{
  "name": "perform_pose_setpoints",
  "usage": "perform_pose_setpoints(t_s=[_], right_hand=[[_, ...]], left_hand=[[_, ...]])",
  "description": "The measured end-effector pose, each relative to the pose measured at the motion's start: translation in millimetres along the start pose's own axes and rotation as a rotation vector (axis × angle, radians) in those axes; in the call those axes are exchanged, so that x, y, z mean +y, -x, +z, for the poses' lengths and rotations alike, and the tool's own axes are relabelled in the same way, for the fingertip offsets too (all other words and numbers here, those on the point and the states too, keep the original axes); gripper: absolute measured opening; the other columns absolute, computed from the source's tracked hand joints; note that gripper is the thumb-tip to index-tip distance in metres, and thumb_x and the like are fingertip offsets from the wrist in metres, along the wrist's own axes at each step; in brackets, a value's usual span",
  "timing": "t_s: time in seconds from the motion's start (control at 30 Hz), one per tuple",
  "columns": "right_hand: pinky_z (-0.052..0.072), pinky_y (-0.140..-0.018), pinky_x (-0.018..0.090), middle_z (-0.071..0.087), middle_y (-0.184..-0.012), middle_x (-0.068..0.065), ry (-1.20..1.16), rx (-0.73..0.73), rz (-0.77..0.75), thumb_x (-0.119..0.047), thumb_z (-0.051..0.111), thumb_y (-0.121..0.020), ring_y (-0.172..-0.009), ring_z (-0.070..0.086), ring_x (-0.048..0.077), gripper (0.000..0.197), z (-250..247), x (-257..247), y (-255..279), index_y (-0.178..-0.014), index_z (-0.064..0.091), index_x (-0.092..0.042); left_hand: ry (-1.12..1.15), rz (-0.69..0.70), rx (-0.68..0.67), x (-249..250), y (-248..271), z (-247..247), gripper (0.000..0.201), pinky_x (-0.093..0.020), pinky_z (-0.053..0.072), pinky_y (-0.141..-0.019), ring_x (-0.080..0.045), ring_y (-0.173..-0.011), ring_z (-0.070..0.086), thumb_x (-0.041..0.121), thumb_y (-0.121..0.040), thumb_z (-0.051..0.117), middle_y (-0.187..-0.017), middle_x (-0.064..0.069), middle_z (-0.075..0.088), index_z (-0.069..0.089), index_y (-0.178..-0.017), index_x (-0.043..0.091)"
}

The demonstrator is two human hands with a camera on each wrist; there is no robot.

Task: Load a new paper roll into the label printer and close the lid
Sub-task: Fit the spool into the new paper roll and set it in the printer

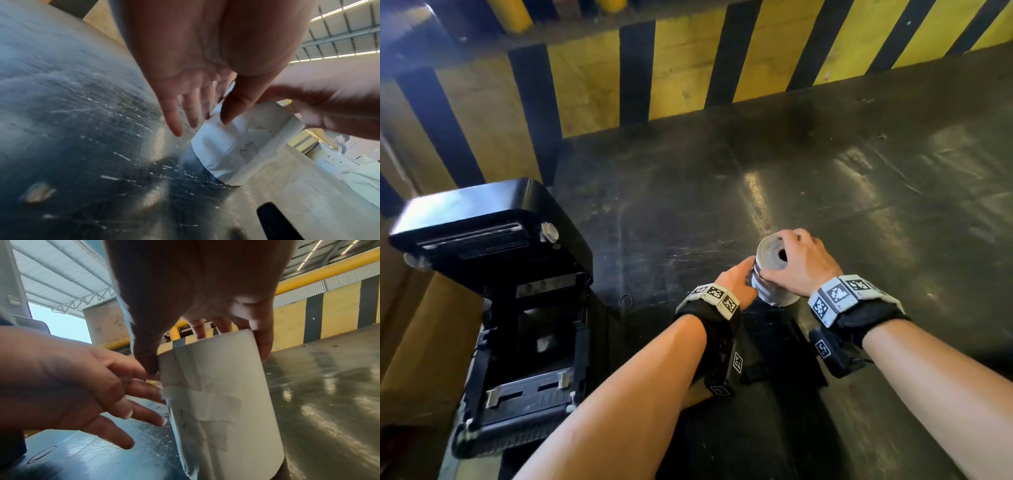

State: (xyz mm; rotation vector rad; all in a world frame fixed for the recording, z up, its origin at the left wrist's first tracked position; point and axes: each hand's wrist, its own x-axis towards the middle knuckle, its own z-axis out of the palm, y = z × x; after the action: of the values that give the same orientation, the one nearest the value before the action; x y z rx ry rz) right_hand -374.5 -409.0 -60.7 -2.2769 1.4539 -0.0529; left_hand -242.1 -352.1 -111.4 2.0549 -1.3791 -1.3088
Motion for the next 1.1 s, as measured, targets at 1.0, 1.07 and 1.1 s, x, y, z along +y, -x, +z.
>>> perform_pose_setpoints(t_s=[1.0,1.07,1.1], right_hand=[[0.048,-0.093,0.032,0.066,-0.112,0.004,-0.474,0.378,-0.547,-0.031,0.071,-0.077,-0.106,0.06,0.019,0.028,-71.3,-70.6,131.6,-0.098,0.069,-0.013],[0.046,-0.095,0.03,0.067,-0.115,0.008,-0.384,0.387,-0.595,-0.028,0.074,-0.074,-0.107,0.061,0.021,0.027,-64.1,-74.6,133.8,-0.095,0.071,-0.01],[0.045,-0.095,0.029,0.067,-0.114,0.009,-0.366,0.399,-0.59,-0.026,0.075,-0.074,-0.106,0.061,0.022,0.026,-61.7,-75.4,132.8,-0.094,0.071,-0.01]], left_hand=[[0.803,0.124,0.368,31.9,217.2,-76.9,0.054,-0.054,0.056,-0.069,-0.032,-0.092,0.061,0.022,-0.076,0.074,-0.116,-0.009,0.055,0.045,-0.12,0.036],[0.815,0.12,0.386,32.4,221.9,-76.2,0.055,-0.041,0.056,-0.054,-0.029,-0.085,0.061,0.021,-0.076,0.074,-0.115,-0.011,0.056,0.045,-0.121,0.034],[0.818,0.118,0.388,33.1,224.8,-76.6,0.056,-0.036,0.054,-0.047,-0.028,-0.082,0.061,0.02,-0.076,0.074,-0.115,-0.011,0.055,0.045,-0.122,0.032]])
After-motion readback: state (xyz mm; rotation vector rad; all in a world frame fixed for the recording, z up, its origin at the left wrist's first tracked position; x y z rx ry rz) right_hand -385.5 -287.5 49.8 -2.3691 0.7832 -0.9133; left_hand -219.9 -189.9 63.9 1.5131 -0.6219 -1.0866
